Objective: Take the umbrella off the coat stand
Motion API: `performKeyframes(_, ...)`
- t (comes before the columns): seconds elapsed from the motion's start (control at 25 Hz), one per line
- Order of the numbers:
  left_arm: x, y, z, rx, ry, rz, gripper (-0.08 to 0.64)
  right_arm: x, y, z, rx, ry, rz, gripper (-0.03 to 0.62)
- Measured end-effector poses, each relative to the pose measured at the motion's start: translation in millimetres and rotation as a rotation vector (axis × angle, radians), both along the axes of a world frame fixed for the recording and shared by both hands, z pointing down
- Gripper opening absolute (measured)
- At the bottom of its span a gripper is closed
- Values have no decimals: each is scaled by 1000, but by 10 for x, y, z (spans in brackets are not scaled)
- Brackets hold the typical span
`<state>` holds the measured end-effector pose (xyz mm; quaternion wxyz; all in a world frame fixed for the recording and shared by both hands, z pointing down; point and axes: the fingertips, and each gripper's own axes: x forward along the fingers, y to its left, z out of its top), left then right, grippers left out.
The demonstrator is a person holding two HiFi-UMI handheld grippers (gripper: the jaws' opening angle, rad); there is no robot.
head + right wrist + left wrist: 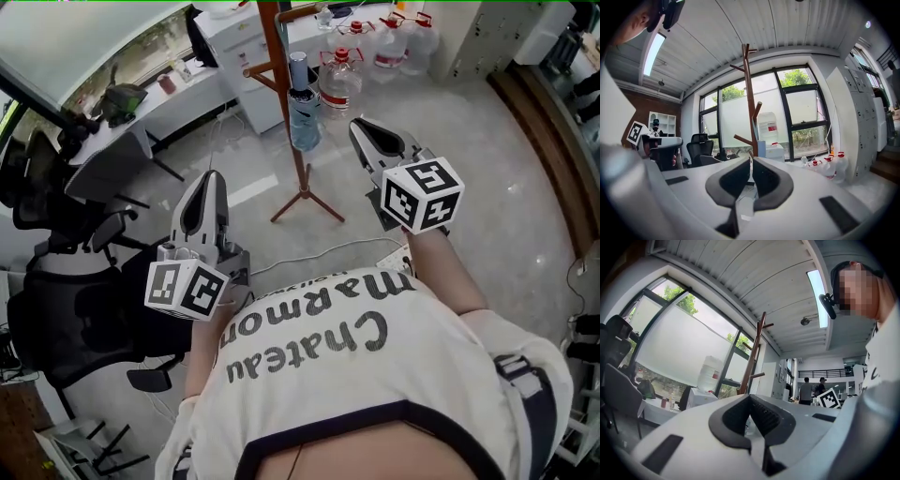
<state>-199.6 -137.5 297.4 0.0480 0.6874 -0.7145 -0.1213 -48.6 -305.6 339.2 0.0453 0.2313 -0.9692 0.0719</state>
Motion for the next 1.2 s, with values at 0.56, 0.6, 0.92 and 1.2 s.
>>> performKeyframes(0.56, -315, 95, 39, -12, 16, -119, 11, -448, -550, 126, 36, 94, -128, 42)
performKeyframes(0.6, -335, 99, 38, -15, 14, -123, 11, -478, -581, 131, 30, 86, -132, 48)
performKeyframes(0.92, -490, 116, 75, -28, 36, -160, 11, -749, -721, 207, -8, 84, -170, 133)
performKeyframes(1.2, -535, 59, 79, -26, 37, -167, 11, -995, -844, 120, -11, 69, -197, 141)
